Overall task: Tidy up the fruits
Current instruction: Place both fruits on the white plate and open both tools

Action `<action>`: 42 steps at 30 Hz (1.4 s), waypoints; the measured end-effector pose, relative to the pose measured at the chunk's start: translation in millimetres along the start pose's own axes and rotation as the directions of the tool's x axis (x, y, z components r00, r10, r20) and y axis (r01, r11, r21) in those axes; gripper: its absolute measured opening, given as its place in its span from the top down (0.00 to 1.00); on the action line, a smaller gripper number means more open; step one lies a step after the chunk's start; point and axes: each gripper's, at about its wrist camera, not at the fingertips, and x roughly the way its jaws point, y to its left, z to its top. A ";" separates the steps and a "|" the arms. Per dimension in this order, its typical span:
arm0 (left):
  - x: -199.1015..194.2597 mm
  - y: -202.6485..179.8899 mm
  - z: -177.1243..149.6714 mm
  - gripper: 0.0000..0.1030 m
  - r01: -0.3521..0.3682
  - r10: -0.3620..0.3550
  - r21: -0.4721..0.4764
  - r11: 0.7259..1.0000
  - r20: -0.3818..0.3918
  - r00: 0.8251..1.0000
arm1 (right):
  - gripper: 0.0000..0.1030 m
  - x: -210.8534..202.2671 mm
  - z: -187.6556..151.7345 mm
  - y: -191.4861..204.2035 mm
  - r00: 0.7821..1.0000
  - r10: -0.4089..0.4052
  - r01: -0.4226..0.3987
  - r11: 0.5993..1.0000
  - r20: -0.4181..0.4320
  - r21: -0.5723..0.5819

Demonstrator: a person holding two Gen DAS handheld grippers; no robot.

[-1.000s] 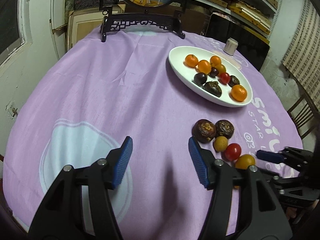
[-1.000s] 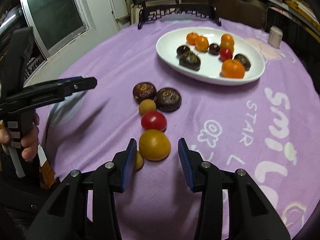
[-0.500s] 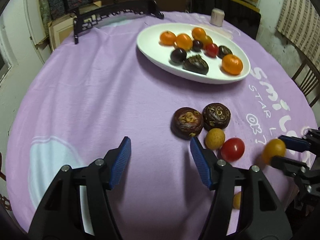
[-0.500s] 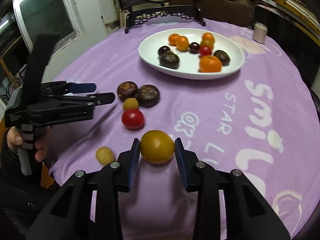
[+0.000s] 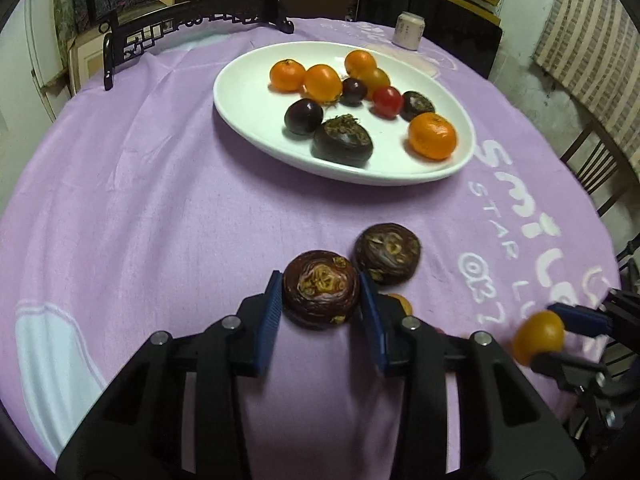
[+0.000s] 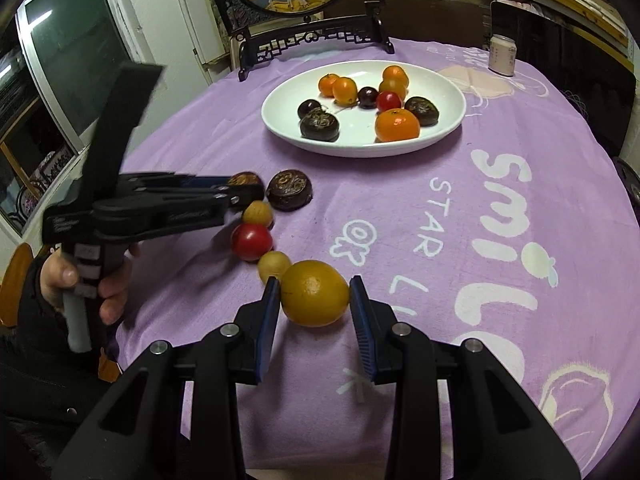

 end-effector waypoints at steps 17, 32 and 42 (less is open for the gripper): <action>-63.1 9.4 29.0 0.63 -0.003 0.004 -0.004 1.000 0.131 0.991 | 0.65 0.7 38.5 -11.1 0.999 -0.013 0.013 1.000 0.053 0.005; -5.1 35.7 154.9 0.62 -0.035 0.057 -0.130 0.991 0.164 0.985 | 0.65 70.3 174.5 -26.9 0.992 -0.075 0.078 0.997 0.099 -0.022; 20.2 38.0 156.4 0.57 -0.057 0.071 -0.110 0.992 0.133 0.988 | 0.65 95.7 175.8 -29.2 0.995 -0.068 0.071 0.997 0.074 -0.036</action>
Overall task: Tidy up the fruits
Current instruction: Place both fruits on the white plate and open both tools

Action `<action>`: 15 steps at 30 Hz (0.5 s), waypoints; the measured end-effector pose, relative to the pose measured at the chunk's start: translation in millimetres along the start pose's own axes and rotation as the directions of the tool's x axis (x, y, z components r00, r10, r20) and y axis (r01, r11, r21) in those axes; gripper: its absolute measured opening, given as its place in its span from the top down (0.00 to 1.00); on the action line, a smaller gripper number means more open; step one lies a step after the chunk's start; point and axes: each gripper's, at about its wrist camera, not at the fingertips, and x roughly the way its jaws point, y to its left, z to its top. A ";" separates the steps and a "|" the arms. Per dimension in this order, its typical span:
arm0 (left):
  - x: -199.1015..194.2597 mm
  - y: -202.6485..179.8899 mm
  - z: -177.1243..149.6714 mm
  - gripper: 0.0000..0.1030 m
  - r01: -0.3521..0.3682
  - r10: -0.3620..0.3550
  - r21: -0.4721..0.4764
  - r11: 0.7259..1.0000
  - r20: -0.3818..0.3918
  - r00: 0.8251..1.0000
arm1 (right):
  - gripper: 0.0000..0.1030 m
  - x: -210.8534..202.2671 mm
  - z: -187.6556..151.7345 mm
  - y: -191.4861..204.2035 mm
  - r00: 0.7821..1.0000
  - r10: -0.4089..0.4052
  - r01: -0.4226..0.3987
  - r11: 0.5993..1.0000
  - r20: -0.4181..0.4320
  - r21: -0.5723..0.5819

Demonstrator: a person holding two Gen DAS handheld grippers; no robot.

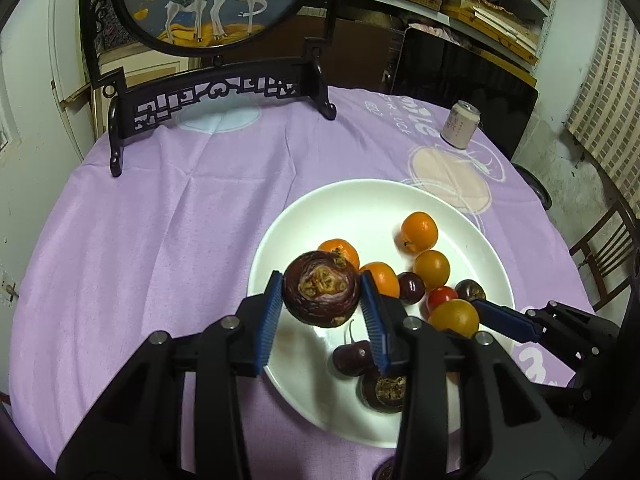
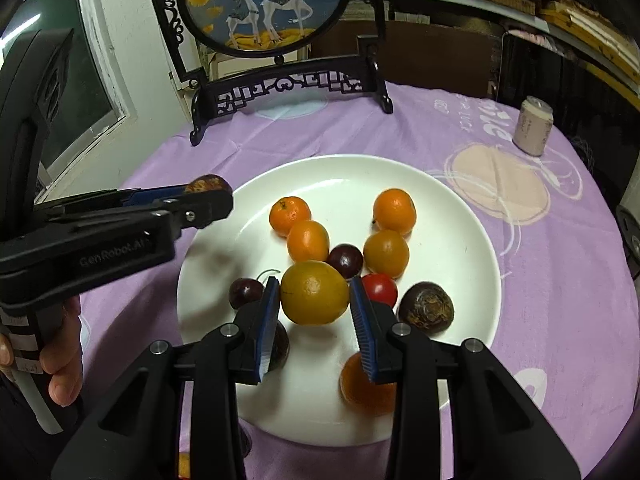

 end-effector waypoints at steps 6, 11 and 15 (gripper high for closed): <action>-16.9 1.5 -7.5 0.46 0.001 0.000 -0.007 1.000 0.044 0.999 | 0.64 -1.0 -7.3 -2.9 0.998 -0.053 0.053 0.999 0.018 0.007; -36.1 0.4 -21.8 0.46 0.032 -0.031 -0.023 0.999 0.062 0.998 | 0.58 -26.7 -19.0 0.8 0.996 -0.045 0.043 0.999 0.071 0.024; -53.4 -2.4 -36.0 0.46 0.059 -0.057 -0.033 0.998 0.078 0.995 | 0.58 -47.0 -28.3 4.4 0.995 -0.039 0.035 0.999 0.097 0.040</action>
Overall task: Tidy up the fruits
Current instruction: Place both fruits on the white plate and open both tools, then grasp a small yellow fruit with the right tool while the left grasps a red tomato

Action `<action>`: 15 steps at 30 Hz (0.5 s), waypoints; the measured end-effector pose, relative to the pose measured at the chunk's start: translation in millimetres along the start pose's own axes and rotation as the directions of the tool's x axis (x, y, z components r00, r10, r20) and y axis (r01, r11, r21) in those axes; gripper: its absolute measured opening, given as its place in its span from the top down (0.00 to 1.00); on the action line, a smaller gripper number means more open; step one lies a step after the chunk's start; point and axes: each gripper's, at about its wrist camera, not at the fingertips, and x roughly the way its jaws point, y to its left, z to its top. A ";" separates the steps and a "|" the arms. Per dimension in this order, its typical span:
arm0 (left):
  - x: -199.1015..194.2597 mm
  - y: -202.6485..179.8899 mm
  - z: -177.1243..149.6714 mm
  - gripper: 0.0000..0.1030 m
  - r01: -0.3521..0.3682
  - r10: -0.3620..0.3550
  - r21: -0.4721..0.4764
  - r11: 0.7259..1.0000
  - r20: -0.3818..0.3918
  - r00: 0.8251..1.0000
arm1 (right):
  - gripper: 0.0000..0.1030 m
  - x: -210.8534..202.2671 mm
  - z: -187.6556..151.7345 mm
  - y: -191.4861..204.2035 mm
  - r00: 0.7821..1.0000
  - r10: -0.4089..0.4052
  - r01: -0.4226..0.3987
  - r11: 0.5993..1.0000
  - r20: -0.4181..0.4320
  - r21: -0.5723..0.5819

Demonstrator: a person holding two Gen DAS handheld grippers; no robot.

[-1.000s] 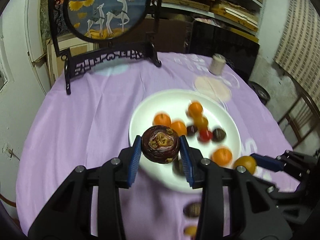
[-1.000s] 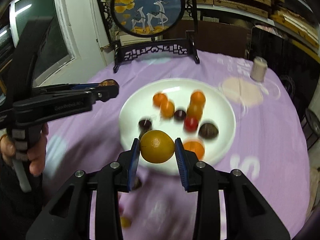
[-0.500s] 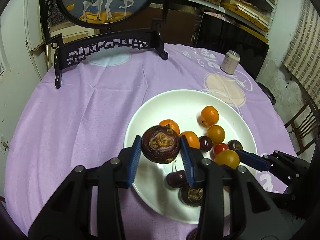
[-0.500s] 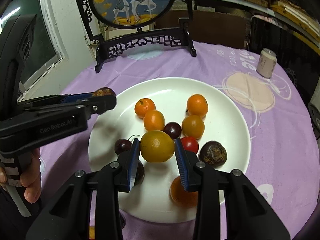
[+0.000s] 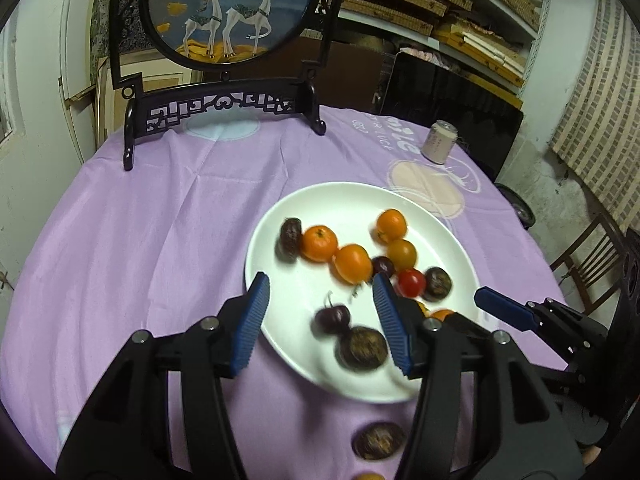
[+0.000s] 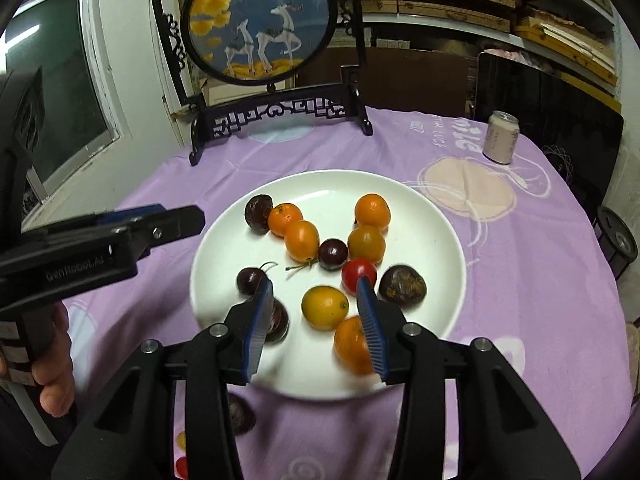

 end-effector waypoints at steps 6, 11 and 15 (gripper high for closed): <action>-36.6 6.0 -37.7 0.44 0.019 -0.019 0.014 1.000 0.012 1.000 | 0.57 -38.7 -37.2 7.9 0.999 -0.006 0.005 1.000 -0.036 -0.009; -59.6 25.2 -87.2 0.42 -0.027 0.028 0.036 0.999 -0.009 1.000 | 0.57 -61.6 -91.4 17.3 0.992 0.040 -0.042 0.999 -0.118 -0.015; -62.4 44.3 -109.8 0.42 -0.044 0.044 -0.001 0.999 -0.061 0.997 | 0.57 -60.7 -121.6 43.4 0.971 0.134 -0.147 0.988 -0.200 -0.055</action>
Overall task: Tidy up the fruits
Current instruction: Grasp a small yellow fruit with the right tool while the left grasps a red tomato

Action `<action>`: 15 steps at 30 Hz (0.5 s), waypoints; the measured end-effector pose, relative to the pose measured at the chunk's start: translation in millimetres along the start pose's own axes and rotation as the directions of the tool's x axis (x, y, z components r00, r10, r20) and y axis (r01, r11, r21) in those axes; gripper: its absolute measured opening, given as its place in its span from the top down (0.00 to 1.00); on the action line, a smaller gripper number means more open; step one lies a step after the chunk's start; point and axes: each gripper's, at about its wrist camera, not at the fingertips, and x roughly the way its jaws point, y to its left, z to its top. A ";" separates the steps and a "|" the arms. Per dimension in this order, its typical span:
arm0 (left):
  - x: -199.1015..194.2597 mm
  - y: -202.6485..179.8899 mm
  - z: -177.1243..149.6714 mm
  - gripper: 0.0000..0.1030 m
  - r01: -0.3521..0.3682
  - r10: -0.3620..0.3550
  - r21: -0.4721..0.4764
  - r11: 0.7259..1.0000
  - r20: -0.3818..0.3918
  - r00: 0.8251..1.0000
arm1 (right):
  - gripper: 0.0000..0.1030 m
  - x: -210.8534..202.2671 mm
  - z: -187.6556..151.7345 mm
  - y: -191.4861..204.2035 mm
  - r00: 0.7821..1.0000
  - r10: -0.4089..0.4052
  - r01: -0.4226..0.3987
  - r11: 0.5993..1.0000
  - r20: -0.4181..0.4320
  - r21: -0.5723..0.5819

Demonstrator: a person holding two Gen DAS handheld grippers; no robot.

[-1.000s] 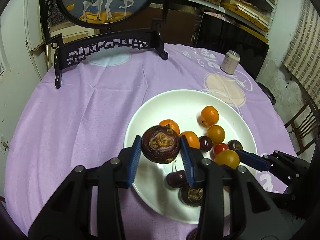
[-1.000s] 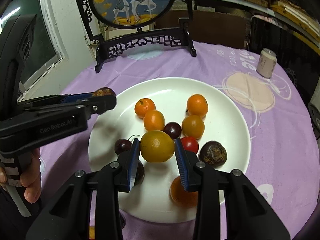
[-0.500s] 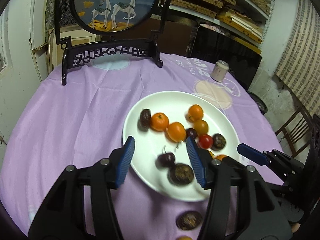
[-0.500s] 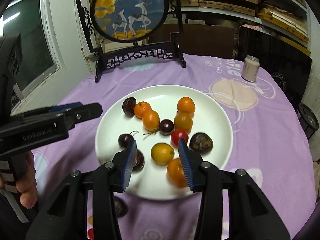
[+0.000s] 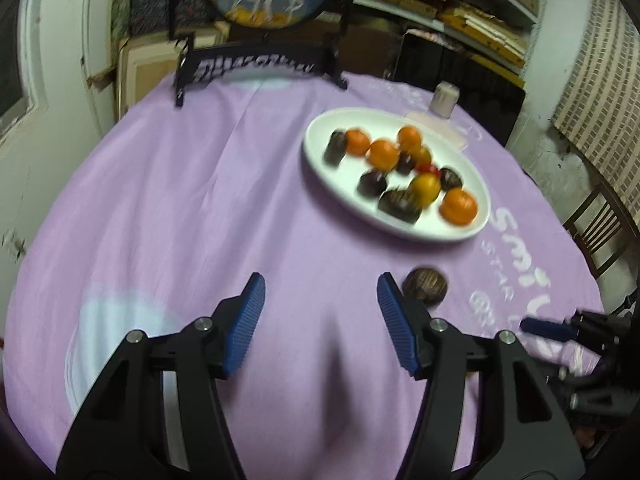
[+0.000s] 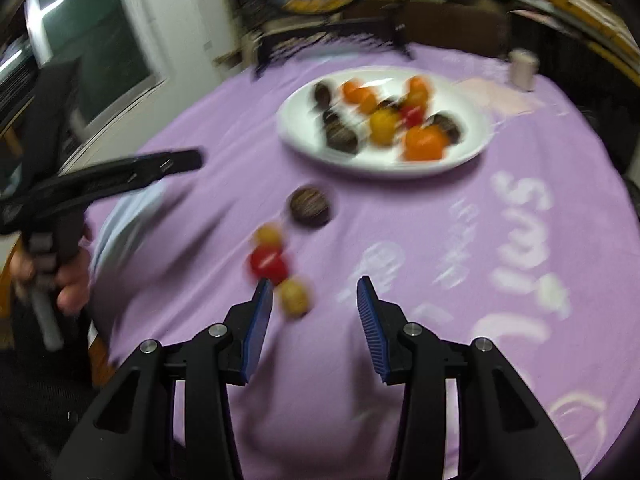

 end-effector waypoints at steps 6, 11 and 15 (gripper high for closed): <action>-8.6 3.5 -13.8 0.42 0.013 -0.014 -0.007 1.000 -0.017 1.000 | 0.57 17.5 -1.5 21.0 0.999 -0.021 0.019 0.998 -0.028 -0.057; -17.5 -11.9 -27.3 0.40 0.071 -0.069 0.029 0.997 -0.044 0.997 | 0.74 33.6 -3.3 19.1 0.997 -0.059 0.056 0.996 -0.050 -0.070; -19.9 -34.0 -37.9 0.40 0.117 -0.111 0.079 0.990 -0.075 0.991 | 0.77 23.8 -8.2 12.5 0.998 -0.057 0.055 0.997 -0.026 -0.046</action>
